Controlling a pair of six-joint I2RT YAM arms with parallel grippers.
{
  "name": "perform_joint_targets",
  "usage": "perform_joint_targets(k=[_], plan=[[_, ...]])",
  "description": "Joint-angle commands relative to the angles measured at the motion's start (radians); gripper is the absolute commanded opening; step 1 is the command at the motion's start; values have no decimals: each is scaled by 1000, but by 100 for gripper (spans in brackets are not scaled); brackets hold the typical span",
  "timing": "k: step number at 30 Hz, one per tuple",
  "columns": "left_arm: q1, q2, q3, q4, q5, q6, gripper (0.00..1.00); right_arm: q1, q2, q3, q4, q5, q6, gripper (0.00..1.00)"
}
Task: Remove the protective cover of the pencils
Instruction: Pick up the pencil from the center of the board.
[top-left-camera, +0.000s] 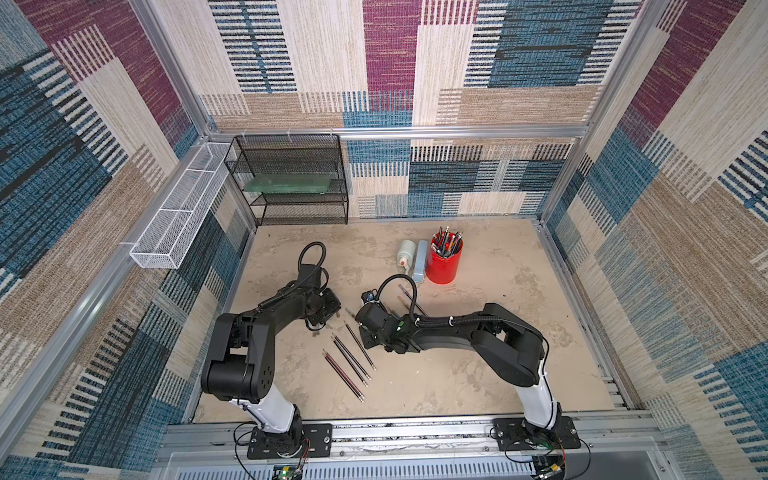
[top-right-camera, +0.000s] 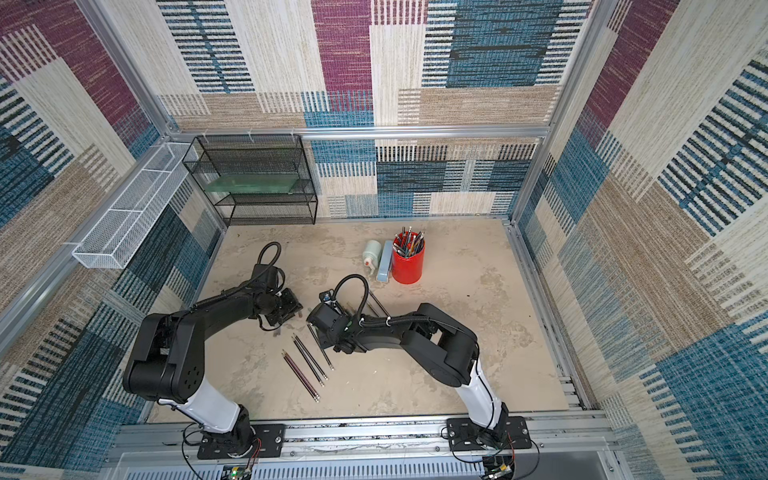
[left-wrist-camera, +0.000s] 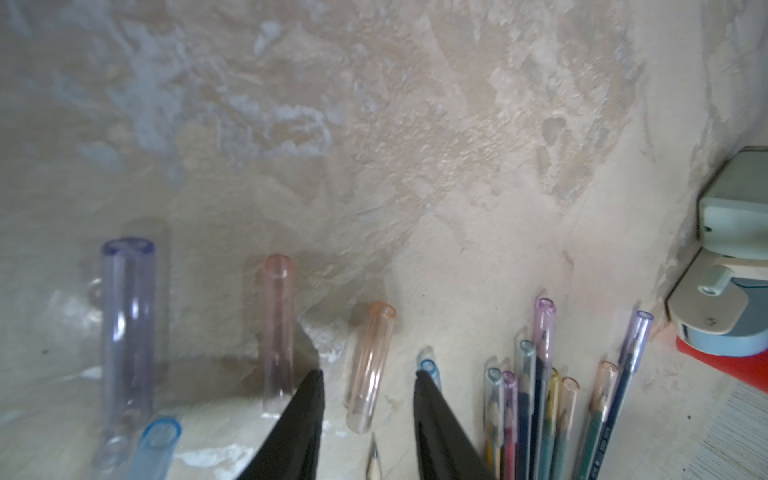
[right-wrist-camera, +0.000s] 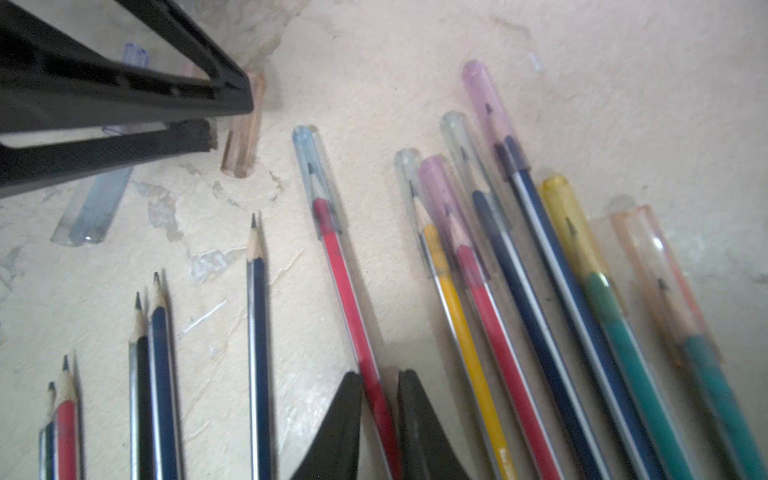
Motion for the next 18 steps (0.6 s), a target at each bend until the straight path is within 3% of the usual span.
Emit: perform_joint_targets(k=[1,18], plan=[[0,-22,-10,10,-1,15,45,1,11,3,-33,-12,3,21],[0,-146,-97,136,70,8,50,6,15,15,-28,-17,6,10]])
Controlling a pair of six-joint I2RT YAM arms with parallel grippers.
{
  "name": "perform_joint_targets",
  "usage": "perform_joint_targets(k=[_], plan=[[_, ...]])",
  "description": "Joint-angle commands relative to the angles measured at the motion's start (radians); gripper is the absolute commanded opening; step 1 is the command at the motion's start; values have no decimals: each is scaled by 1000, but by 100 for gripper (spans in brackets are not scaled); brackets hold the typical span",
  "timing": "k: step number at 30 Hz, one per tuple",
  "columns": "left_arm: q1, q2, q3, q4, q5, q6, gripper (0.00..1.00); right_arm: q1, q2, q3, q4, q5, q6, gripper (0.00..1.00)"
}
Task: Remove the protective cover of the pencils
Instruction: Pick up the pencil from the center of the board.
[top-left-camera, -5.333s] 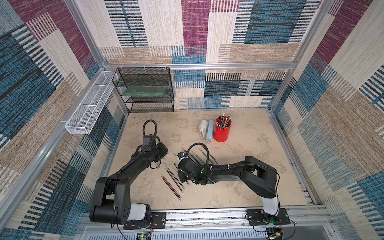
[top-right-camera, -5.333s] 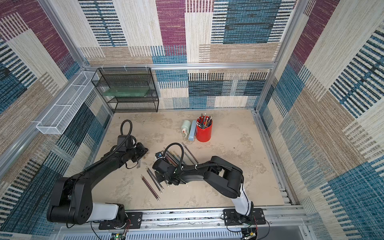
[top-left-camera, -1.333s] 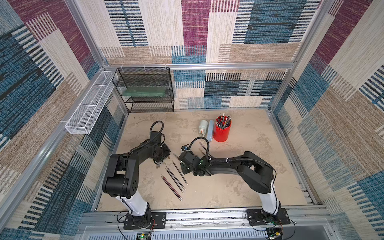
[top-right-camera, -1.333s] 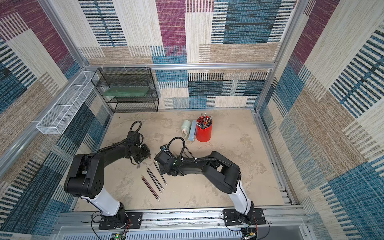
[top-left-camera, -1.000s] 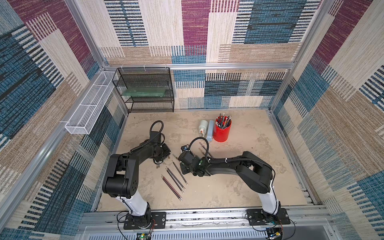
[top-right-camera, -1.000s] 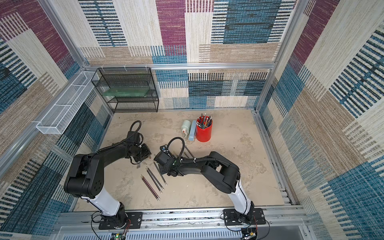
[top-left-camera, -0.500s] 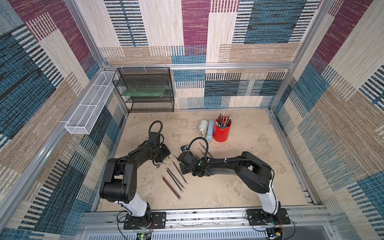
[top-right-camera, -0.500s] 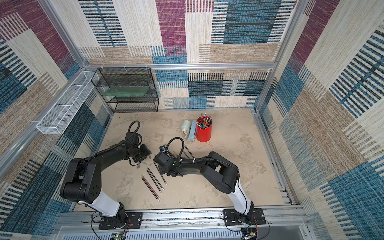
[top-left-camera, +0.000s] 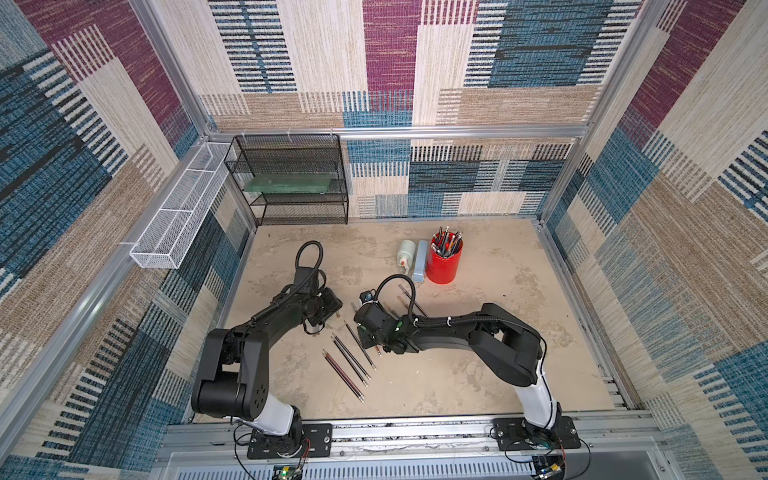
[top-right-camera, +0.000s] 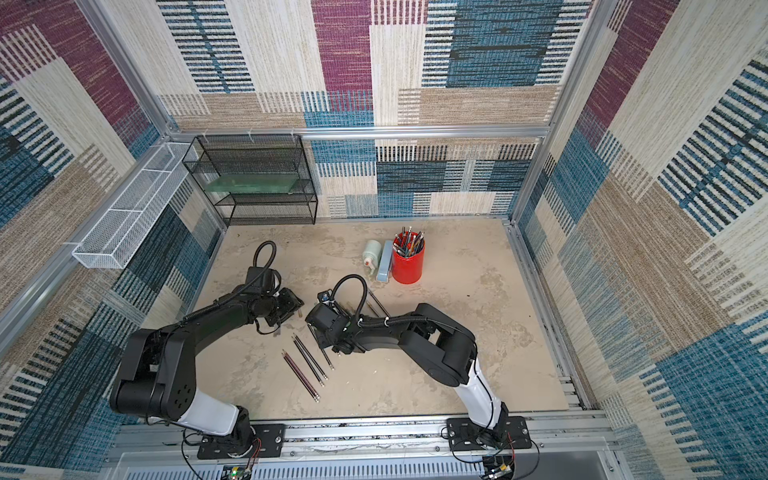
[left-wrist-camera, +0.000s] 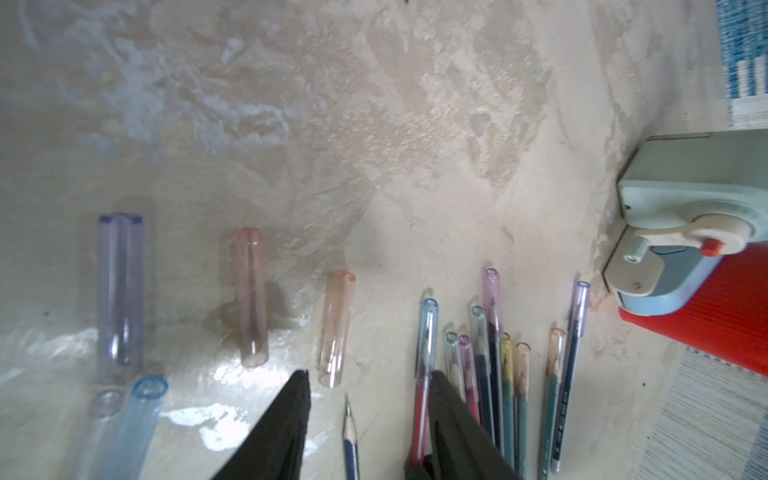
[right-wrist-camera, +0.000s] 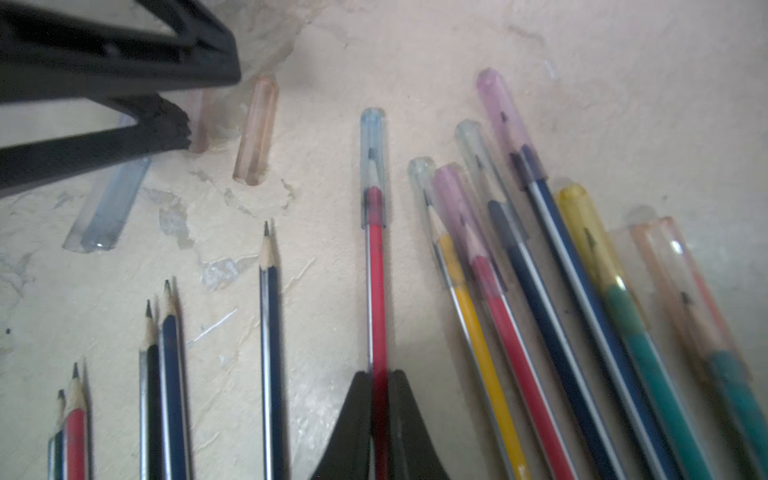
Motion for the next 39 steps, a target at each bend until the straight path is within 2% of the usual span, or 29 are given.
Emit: perform_joint_targets(k=[1,9,26,39], plan=[[0,-41,-28,75,32,5,50,4,-1,6,-43,-15,4,10],[0,-121,-106,187,80,-19,53,14,-43,27,-42,-4,-10,7],[1,-138,-174,341,151,-58,54,29,-125,-21,48,-8,-22,0],[1,-126,-176,345,157,-69,36,42,-116,13,50,-7,-28,0]])
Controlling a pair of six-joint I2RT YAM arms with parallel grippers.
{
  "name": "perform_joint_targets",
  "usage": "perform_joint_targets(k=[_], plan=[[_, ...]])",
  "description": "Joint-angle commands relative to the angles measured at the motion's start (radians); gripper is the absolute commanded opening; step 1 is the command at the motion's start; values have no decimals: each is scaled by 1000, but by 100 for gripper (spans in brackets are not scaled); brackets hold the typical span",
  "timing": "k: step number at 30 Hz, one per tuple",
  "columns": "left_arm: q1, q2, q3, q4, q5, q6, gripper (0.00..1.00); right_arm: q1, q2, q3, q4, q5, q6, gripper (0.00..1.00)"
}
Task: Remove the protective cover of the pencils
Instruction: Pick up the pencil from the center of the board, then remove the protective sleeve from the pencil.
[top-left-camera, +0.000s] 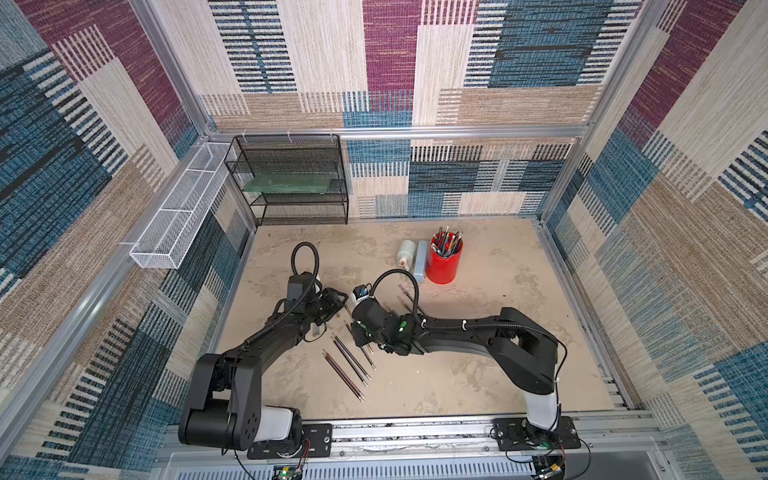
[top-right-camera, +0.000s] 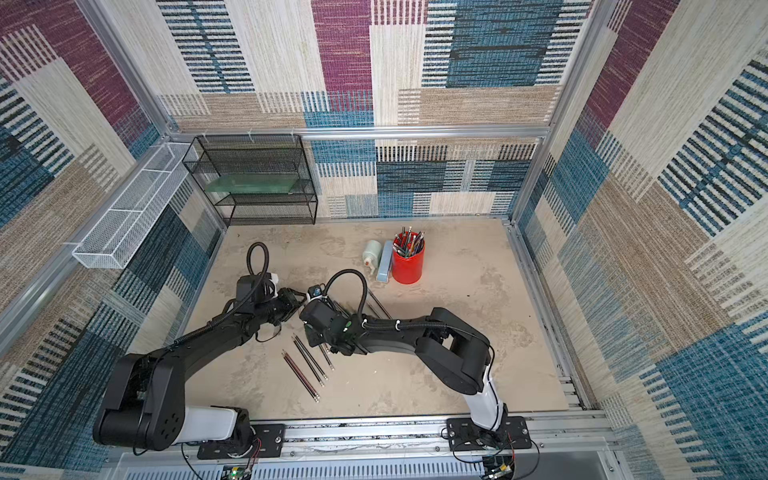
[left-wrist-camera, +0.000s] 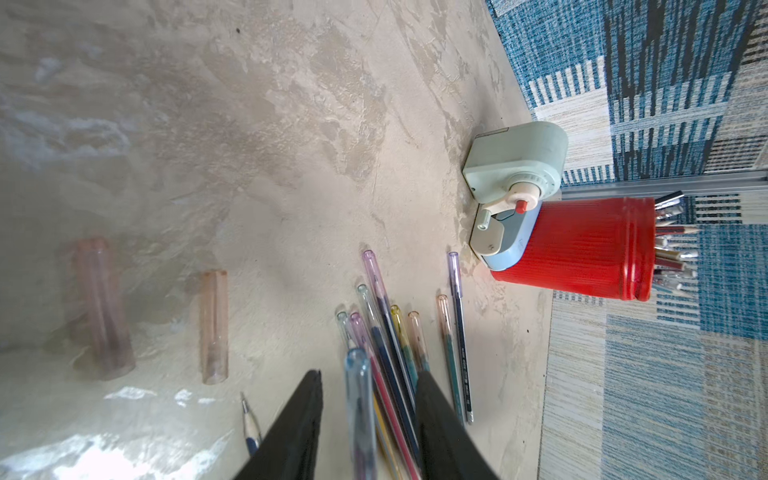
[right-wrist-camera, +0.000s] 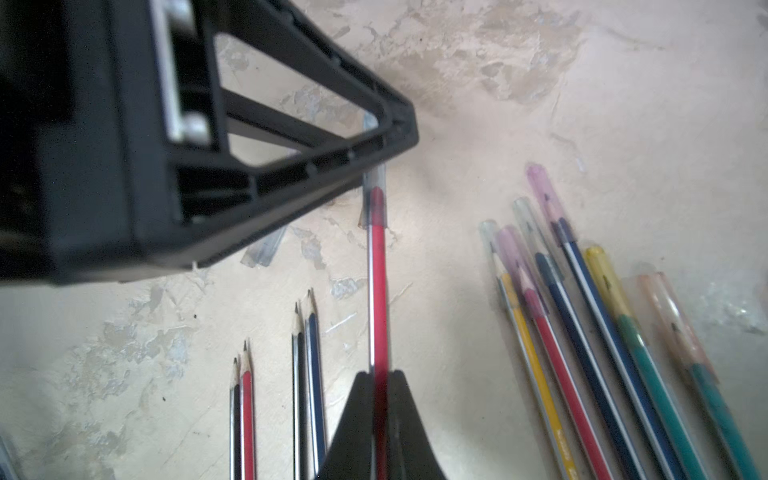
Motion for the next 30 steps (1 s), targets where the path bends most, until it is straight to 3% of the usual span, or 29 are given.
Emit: perform_joint_targets(k=[1,11,18,20,22,24,27,30], plan=[[1,5,0,19,10,-11,34,5,-4,2,25,8,-8,0],[3,13,3,13,13,-18,7,18,21,28,17,8,-4,0],[3,-2,-2,5,-2,-18,2,19,25,47,1,6,2,0],[3,-1,-2,3,-1,-20,0,19,27,45,4,6,-2,5],[4,-3,-2,2,2,-22,0,19,31,42,14,6,-1,23],[4,-9,-2,-1,3,-22,0,19,44,51,13,2,1,31],[4,-16,-5,-4,-6,-21,0,19,74,100,-26,-6,0,35],[6,-15,-3,-5,-6,-21,0,19,89,124,-45,1,-8,32]])
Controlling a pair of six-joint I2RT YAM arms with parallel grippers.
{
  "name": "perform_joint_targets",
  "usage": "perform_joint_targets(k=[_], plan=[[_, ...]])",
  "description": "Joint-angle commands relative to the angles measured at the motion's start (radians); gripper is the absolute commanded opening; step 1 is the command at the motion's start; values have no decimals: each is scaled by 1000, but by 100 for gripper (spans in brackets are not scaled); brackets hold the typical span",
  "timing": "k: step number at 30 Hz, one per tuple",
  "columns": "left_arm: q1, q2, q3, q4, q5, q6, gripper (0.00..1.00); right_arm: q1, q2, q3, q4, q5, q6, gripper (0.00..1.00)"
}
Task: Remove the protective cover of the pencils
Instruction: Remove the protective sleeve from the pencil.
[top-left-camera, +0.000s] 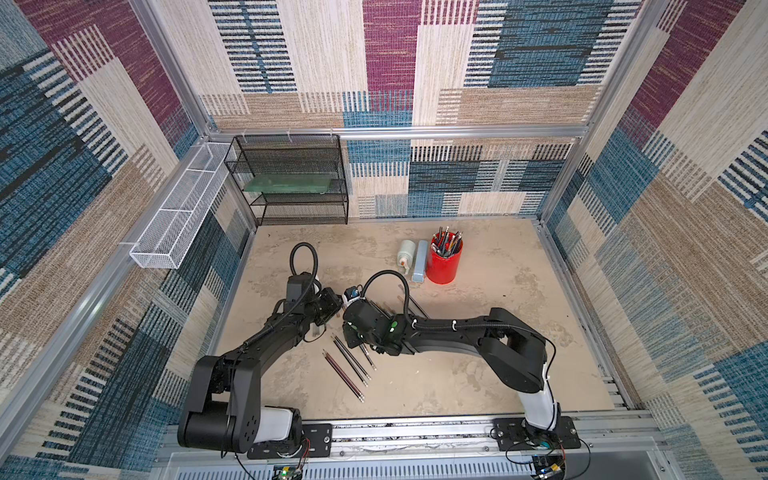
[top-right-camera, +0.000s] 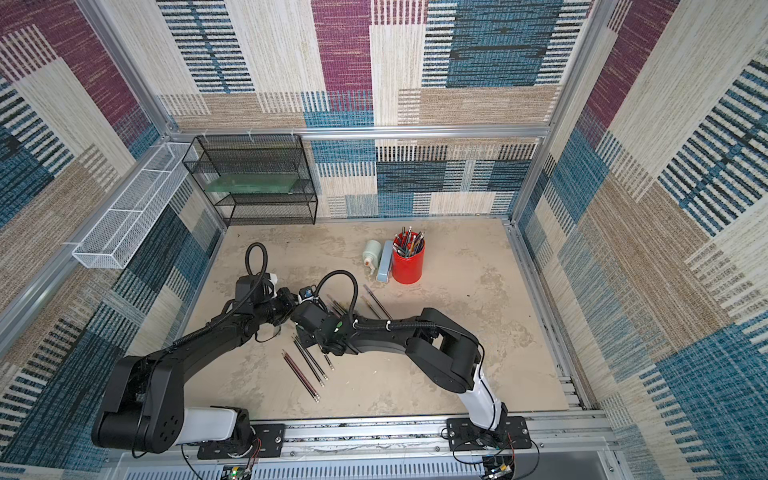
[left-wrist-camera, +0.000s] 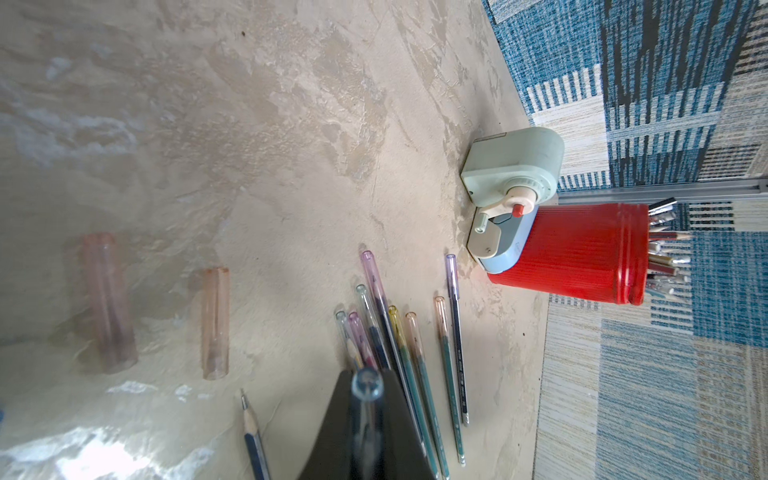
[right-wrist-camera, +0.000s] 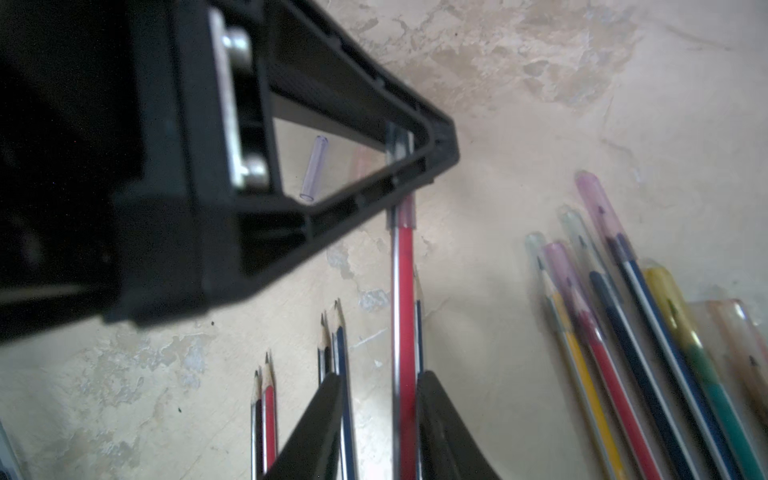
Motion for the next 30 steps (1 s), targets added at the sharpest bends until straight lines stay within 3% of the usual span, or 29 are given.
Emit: perform_joint_targets(k=[1,9,30], plan=[[2,-4,0,-4,1,-6,0,1,7,12,-9,9,-7,27],[11,-5,0,-4,-1,-6,0,10,-25,-15,-3,2,-10,0],[47,-17,-24,2,3,-28,0,45,-73,-129,41,18,-16,0]])
